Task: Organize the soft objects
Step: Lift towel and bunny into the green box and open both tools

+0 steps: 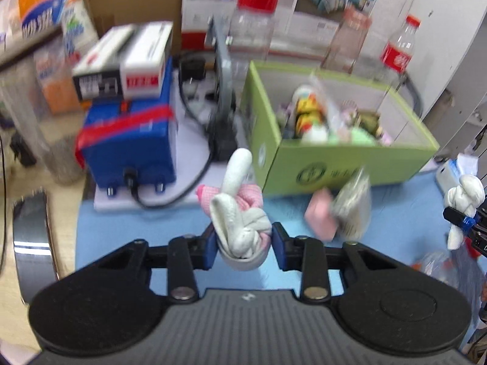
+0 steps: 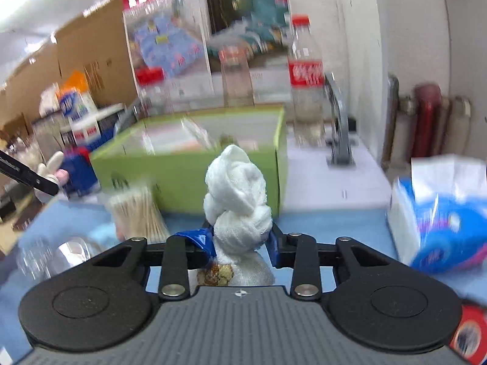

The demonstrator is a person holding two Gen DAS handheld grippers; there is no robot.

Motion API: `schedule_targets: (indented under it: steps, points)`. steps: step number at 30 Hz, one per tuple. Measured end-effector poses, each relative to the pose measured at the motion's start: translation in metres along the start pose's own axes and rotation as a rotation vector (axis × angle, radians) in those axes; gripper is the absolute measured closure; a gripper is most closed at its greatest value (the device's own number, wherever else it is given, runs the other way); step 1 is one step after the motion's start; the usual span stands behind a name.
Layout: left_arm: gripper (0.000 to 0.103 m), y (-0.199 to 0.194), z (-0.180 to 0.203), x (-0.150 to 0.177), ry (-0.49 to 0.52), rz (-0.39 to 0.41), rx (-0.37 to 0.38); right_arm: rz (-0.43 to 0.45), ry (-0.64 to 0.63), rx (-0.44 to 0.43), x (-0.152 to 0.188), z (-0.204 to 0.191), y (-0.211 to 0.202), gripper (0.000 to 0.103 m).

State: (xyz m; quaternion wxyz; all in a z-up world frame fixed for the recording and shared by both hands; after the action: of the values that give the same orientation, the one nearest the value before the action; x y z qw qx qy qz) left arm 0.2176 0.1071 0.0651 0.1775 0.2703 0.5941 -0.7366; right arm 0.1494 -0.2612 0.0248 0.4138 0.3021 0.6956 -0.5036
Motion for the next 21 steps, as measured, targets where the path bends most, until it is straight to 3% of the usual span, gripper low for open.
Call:
schedule_targets:
  steps: [5,8,12,14,15,16,21]
  points:
    - [0.069,-0.019,0.03,-0.064,0.042,0.11,0.024,0.093,-0.086,0.01,-0.074,-0.005,0.021,0.084]
    - [0.069,-0.009,0.054,-0.097,0.061,0.128,0.062,0.072,-0.123,0.013,-0.105,-0.008,0.056,0.084]
    - [0.069,0.032,0.08,-0.119,0.092,0.101,0.047,0.017,-0.12,-0.007,-0.119,-0.007,0.101,0.079]
    - [0.063,0.057,0.085,-0.12,0.101,0.071,0.045,-0.04,-0.074,-0.016,-0.119,-0.004,0.125,0.076]
    - [0.052,0.068,0.085,-0.12,0.095,0.063,0.038,-0.097,-0.057,0.017,-0.119,-0.003,0.136,0.074]
    - [0.033,0.076,0.084,-0.12,0.087,0.056,0.028,-0.141,-0.054,0.055,-0.119,-0.003,0.145,0.074]
    - [0.034,0.07,0.074,-0.114,0.062,0.075,0.004,-0.014,-0.102,0.065,-0.126,-0.008,0.122,0.066]
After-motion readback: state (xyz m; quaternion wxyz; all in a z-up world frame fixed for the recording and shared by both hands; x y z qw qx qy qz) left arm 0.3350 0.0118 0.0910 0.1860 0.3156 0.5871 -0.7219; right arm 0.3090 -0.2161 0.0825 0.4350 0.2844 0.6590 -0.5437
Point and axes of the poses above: each gripper's, at about its wrist camera, not at the fingertips, and y roughly the way its jaws point, z to its right, x to its underside, the point moved 1 cm from there along y, roughly the way its jaws point, and after that the axes turned 2 degrees about -x, right-handed, at the moved point
